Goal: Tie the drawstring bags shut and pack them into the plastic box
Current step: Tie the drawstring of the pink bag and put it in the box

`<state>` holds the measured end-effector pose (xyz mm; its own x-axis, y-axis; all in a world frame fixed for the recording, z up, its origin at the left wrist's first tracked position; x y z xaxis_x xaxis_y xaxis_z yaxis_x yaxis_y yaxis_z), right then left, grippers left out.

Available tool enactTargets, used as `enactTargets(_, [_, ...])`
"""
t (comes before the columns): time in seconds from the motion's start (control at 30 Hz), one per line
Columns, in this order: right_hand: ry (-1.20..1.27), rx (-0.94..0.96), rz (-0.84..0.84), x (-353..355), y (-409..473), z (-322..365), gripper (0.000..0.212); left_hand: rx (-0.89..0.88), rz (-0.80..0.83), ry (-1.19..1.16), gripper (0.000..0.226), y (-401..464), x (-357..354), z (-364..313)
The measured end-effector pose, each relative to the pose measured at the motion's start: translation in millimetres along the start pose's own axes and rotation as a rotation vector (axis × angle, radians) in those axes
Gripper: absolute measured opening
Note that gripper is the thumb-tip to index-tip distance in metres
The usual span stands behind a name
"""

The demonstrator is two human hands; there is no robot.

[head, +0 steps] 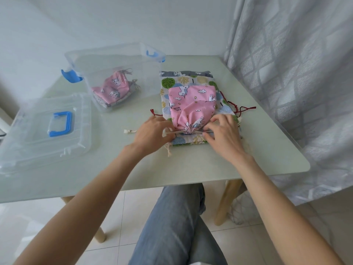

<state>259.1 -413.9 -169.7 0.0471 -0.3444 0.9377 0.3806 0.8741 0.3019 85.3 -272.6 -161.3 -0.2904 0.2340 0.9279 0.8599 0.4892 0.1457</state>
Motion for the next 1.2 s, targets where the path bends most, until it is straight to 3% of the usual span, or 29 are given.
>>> enactTargets(0.1, [0.014,0.076,0.035,1,1,-6,0.012,0.011,0.003,-0.038,0.018,1,-3,3])
enactTargets(0.17, [0.160,0.104,0.028,13,-1,-6,0.017,0.018,-0.021,-0.105,0.015,1,-3,6])
enactTargets(0.33, [0.494,-0.056,0.212,38,-5,4,0.033,0.073,-0.038,-0.181,0.012,2,-6,9])
enactTargets(0.47, [0.942,-0.021,0.356,51,0,21,0.029,0.098,-0.033,-0.197,0.017,3,-6,8])
enactTargets(0.63, [1.512,-0.025,0.420,40,20,39,0.026,0.089,-0.039,-0.167,0.018,5,-9,3])
enactTargets(0.7, [1.451,-0.001,0.425,38,29,42,0.033,0.078,-0.040,-0.163,0.018,4,-8,3])
enactTargets(0.83, [0.753,0.033,0.334,39,46,45,0.032,0.008,-0.091,-0.110,0.016,-9,2,6])
enactTargets(0.97, [0.457,0.132,0.310,42,51,56,0.026,-0.047,-0.190,-0.108,0.012,-22,22,6])
enactTargets(1.03, [0.466,0.163,0.330,46,52,62,0.027,-0.061,-0.200,-0.108,0.011,-25,28,6])
enactTargets(1.13, [0.806,0.164,0.411,57,51,72,0.039,-0.074,-0.173,-0.099,0.009,-25,29,6])
enactTargets(1.2, [0.897,0.144,0.376,62,53,73,0.042,-0.079,-0.144,-0.081,0.010,-26,27,7])
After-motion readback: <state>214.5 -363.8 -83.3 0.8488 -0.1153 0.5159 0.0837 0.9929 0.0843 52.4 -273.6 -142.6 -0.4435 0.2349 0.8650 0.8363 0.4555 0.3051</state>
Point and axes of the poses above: each hand's wrist, its own y-axis towards the middle knuckle, its own x-axis out of the back of the hand, z = x × y, the point moved 1 cm from there along y, towards the middle knuckle, and after that the axes turned 7 degrees about z, right-handed, at the moved point
